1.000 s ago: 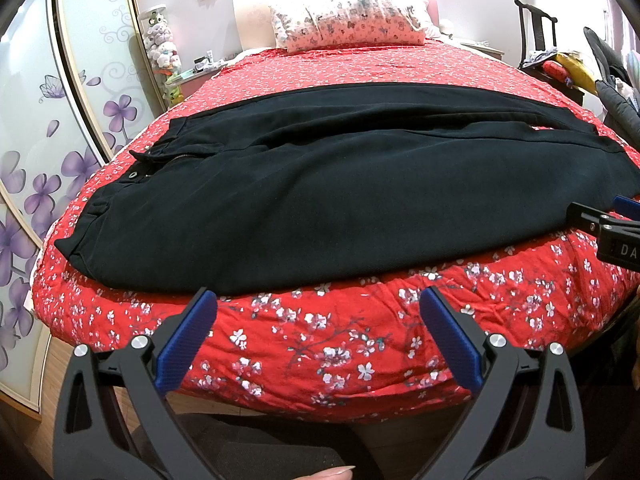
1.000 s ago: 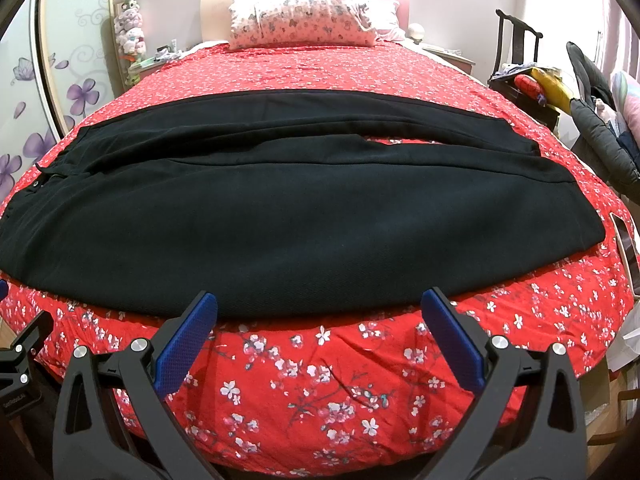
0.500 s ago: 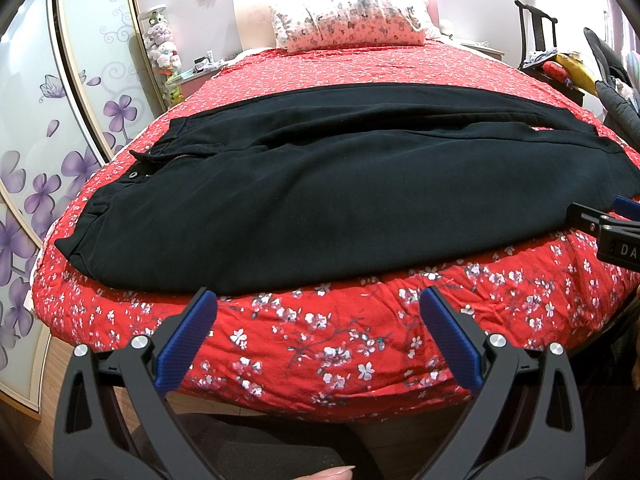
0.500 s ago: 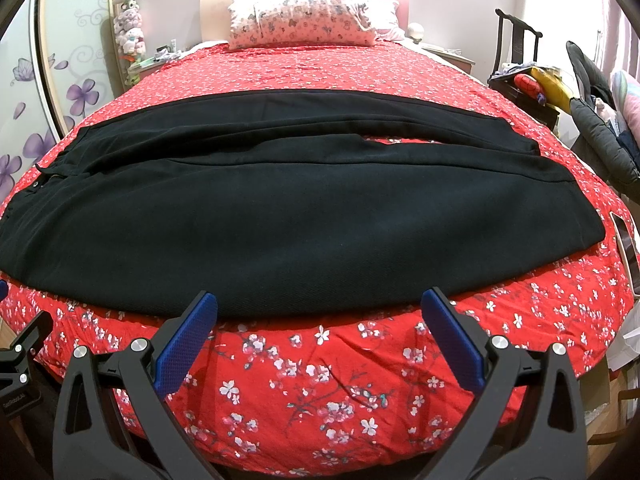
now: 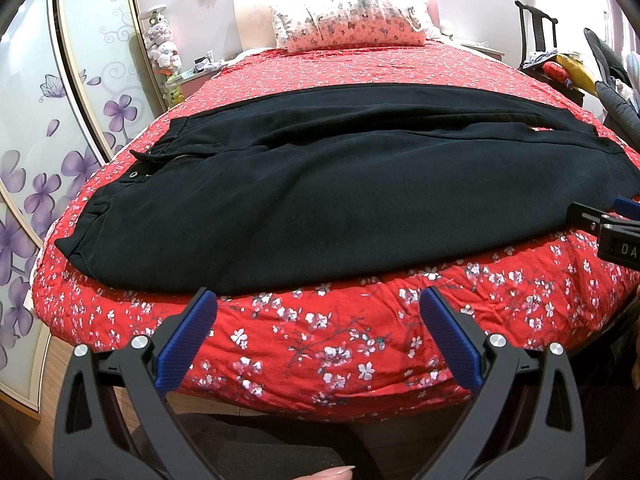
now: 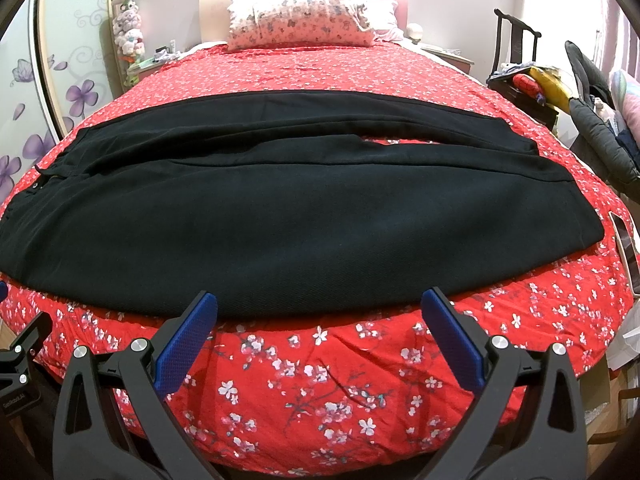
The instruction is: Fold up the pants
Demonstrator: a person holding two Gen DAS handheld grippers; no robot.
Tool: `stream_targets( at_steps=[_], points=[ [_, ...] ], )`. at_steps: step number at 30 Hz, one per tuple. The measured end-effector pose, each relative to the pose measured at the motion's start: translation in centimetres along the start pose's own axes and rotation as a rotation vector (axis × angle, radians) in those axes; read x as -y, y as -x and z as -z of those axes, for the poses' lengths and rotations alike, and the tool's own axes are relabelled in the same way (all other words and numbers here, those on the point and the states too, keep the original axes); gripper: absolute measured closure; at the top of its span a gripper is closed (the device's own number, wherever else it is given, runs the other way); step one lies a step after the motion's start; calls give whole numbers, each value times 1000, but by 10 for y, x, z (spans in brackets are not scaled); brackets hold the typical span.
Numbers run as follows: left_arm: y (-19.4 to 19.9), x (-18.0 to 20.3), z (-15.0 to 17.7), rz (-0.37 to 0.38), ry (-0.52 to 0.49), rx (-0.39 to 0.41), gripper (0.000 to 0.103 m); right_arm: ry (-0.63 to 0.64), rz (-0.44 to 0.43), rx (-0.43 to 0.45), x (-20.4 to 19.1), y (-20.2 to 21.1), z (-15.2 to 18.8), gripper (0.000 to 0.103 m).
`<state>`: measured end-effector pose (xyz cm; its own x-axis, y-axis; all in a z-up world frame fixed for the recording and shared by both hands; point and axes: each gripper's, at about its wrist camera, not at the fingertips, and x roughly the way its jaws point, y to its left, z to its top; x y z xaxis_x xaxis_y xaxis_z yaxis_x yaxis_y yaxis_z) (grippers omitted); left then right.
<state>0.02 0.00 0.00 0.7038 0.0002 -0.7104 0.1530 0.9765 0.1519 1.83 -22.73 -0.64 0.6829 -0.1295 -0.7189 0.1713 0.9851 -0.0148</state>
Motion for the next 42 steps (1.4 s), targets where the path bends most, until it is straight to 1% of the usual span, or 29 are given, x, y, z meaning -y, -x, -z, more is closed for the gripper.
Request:
stream_targets(
  at_steps=[3, 8, 11, 13, 16, 19, 21, 22, 23, 25, 27, 29, 31, 32, 35, 37, 38, 42],
  points=[
    [0, 0, -1, -9, -1, 0, 2, -6, -7, 23, 6, 3, 0, 1],
    [3, -2, -9, 11, 31, -8, 2, -53, -61, 50, 29, 3, -6, 1],
    [-2, -13, -25, 10, 61, -7, 2, -77, -88, 71, 36, 5, -20, 1],
    [0, -17, -36, 11, 87, 9, 2, -91, -102, 86, 46, 7, -30, 1],
    [-1, -20, -62, 3, 126, 51, 2, -115, -147, 112, 68, 4, -53, 1],
    [-6, -17, -96, -18, 176, 120, 2, -151, -152, 131, 102, -2, -93, 1],
    [-12, -16, -116, -21, 204, 159, 2, -196, -135, 115, 131, -13, -129, 1],
    [-18, -14, -126, -21, 212, 172, 2, -215, -133, 107, 143, -18, -139, 1],
    [-25, -13, -134, -23, 212, 179, 2, -255, -133, 87, 161, -28, -158, 1],
    [-40, -9, -141, -47, 209, 181, 2, -326, -107, 59, 188, -47, -186, 1],
    [-54, -7, -141, -75, 211, 190, 2, -400, -52, 36, 219, -70, -211, 1],
    [-66, -4, -134, -79, 206, 207, 2, -479, -10, 5, 251, -99, -229, 1],
    [-76, -1, -130, -84, 177, 202, 2, -534, 34, -21, 271, -123, -240, 3],
    [-81, 3, -131, -89, 144, 189, 2, -560, 66, -30, 284, -138, -246, 11],
    [-91, 14, -127, -90, 60, 160, 2, -627, 130, -59, 314, -176, -256, 27],
    [-96, 15, -126, -62, 43, 138, 2, -660, 174, -79, 327, -200, -257, 32],
    [-98, 16, -126, -50, 39, 129, 2, -663, 187, -82, 333, -208, -258, 39],
    [-103, 14, -125, -22, 44, 113, 2, -669, 226, -98, 343, -239, -261, 41]
  ],
)
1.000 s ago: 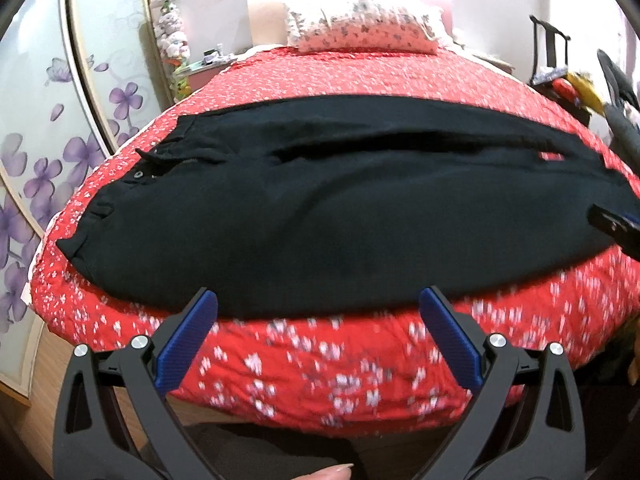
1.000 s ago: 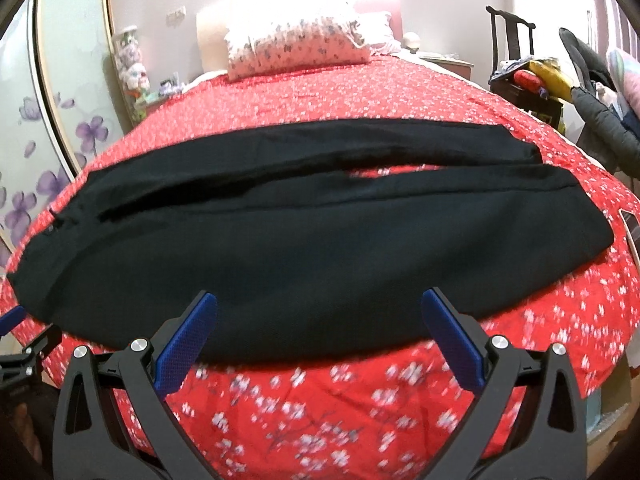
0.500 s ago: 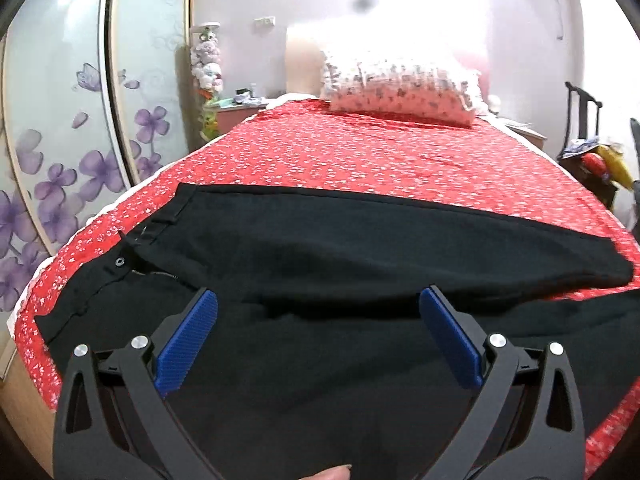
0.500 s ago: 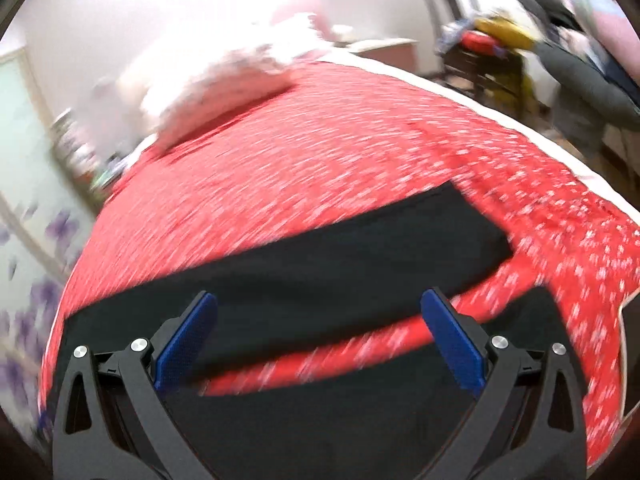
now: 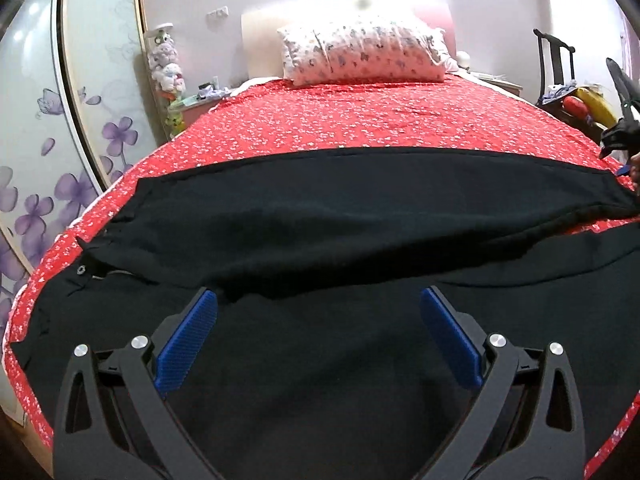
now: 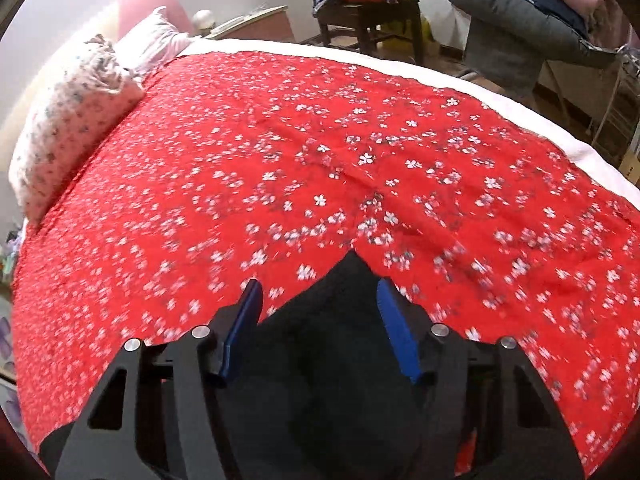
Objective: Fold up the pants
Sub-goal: 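Grasp the hem of one black trouser leg with the right gripper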
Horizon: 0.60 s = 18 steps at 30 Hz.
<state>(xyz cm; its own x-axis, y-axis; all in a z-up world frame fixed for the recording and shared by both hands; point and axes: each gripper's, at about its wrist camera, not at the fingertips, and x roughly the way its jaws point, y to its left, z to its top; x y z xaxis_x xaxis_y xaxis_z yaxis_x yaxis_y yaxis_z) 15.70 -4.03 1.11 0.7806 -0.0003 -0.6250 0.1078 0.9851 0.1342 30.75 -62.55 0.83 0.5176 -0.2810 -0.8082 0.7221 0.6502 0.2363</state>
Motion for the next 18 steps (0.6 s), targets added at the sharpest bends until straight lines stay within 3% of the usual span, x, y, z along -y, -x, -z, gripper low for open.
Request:
stream_targets(
  at_steps=[5, 11, 15, 18],
  points=[
    [-7, -3, 3, 27, 14, -43, 2, 50, 61, 27, -6, -17, 0, 47],
    [-12, -8, 5, 43, 40, -68, 2, 175, 150, 27, -12, -26, 12, 64],
    [-13, -8, 7, 62, 44, -83, 2, 213, 124, 25, -11, -17, 18, 76],
    [-14, -10, 8, 75, 54, -91, 2, 215, 88, 43, -8, -3, 23, 79]
  ],
)
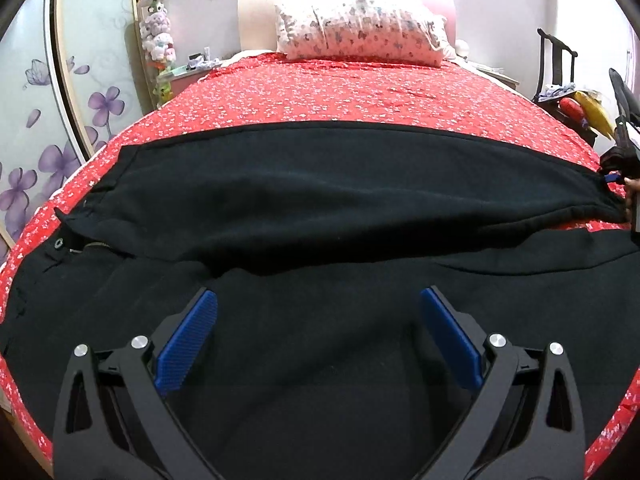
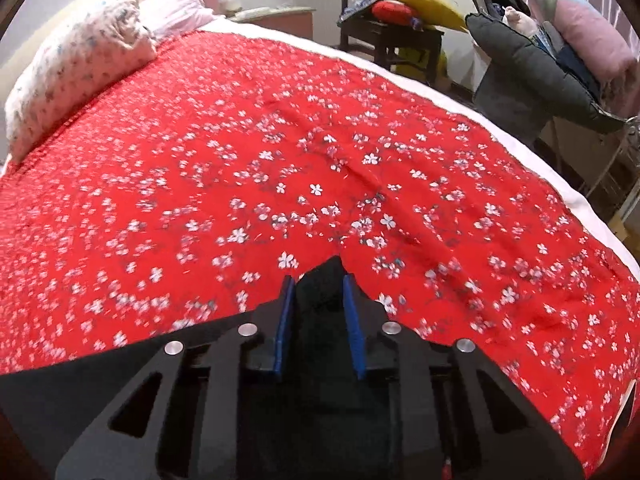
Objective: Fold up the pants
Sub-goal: 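Grasp the hem of one black trouser leg with the right gripper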
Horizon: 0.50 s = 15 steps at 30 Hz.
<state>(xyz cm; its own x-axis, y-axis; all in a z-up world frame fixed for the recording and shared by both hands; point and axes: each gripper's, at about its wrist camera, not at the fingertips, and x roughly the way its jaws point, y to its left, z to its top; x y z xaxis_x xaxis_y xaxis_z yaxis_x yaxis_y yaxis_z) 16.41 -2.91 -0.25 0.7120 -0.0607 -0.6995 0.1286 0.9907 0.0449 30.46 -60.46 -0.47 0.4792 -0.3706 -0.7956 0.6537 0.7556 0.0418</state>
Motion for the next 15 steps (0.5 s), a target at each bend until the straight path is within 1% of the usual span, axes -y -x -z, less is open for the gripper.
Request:
stream_targets(
  at_steps=[1, 2, 4, 8, 10, 13, 15],
  points=[
    [0, -1, 0, 2, 4, -1, 2, 1, -11, 10, 1, 5, 2, 80],
    [0, -3, 0, 11, 9, -4, 2, -1, -48, 25, 4, 13, 4, 82],
    [-1, -4, 1, 20, 20, -11, 2, -25, -93, 43, 11, 28, 9, 83],
    [0, -7, 2, 26, 32, -4, 2, -112, -221, 81, 29, 68, 25, 88],
    [3, -8, 2, 23, 39, 11, 2, -146, -276, 104, 42, 88, 37, 89],
    [9, -11, 1, 16, 55, 41, 2, -200, -394, 148, 67, 126, 65, 90],
    [15, -14, 0, 21, 76, 65, 2, -219, -438, 173, 80, 146, 83, 90]
  ],
)
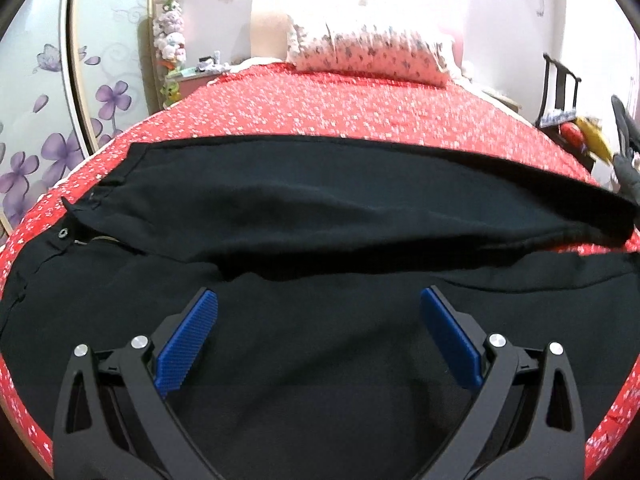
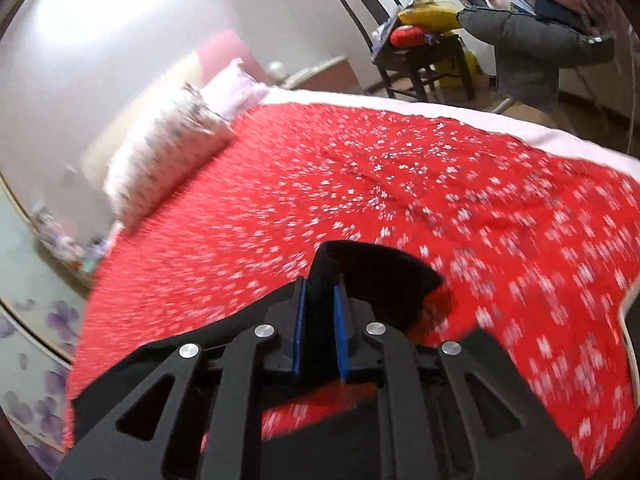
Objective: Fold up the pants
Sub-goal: 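Grasp the hem of one black trouser leg with the right gripper, then lift the trouser leg with the right gripper and fold it over the other leg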
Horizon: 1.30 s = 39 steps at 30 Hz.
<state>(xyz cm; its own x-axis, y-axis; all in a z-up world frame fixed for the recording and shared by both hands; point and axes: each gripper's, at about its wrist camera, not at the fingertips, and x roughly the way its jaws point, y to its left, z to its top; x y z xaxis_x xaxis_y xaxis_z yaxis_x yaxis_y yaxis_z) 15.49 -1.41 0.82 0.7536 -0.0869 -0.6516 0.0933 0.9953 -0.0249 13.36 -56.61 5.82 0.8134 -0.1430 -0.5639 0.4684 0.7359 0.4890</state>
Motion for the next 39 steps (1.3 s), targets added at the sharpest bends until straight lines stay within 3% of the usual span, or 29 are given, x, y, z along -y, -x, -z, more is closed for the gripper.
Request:
stream_targets(
  at_steps=[5, 8, 12, 16, 20, 22, 23, 24, 25, 26, 29, 32, 35, 39],
  points=[
    [19, -12, -1, 18, 66, 83, 2, -78, -105, 54, 18, 69, 43, 91],
    [29, -16, -2, 24, 77, 116, 2, -129, -118, 75, 32, 100, 74, 91],
    [37, -21, -2, 39, 79, 135, 2, -198, -35, -8, 56, 103, 111, 91],
    [34, -32, -1, 59, 122, 106, 2, -251, 0, -93, 64, 92, 122, 91],
    [31, -45, 1, 73, 191, 82, 2, -234, 62, -84, 51, 109, 115, 88],
    [31, -55, 5, 132, 249, 107, 2, -235, 61, -46, 44, 120, 110, 87],
    [31, -60, 7, 150, 281, 116, 2, -253, 35, -32, 39, 126, 110, 72],
    [31, -66, 8, 157, 335, 123, 2, -264, 8, -26, 33, 128, 110, 42],
    [31, -70, 9, 163, 369, 129, 2, -272, -39, -23, 21, 129, 113, 32],
    [30, -74, 10, 167, 390, 127, 2, -267, -76, -29, 12, 126, 114, 34],
    [23, -76, 9, 196, 406, 66, 2, -238, -263, -143, -33, 94, 124, 60],
    [17, -78, 8, 208, 399, 33, 2, -285, -355, -282, -65, 49, 140, 62],
    [17, -78, 8, 212, 393, 37, 2, -340, -339, -347, -74, 13, 154, 63],
    [17, -79, 9, 207, 382, 48, 2, -438, -309, -369, -64, -8, 164, 64]
  ],
)
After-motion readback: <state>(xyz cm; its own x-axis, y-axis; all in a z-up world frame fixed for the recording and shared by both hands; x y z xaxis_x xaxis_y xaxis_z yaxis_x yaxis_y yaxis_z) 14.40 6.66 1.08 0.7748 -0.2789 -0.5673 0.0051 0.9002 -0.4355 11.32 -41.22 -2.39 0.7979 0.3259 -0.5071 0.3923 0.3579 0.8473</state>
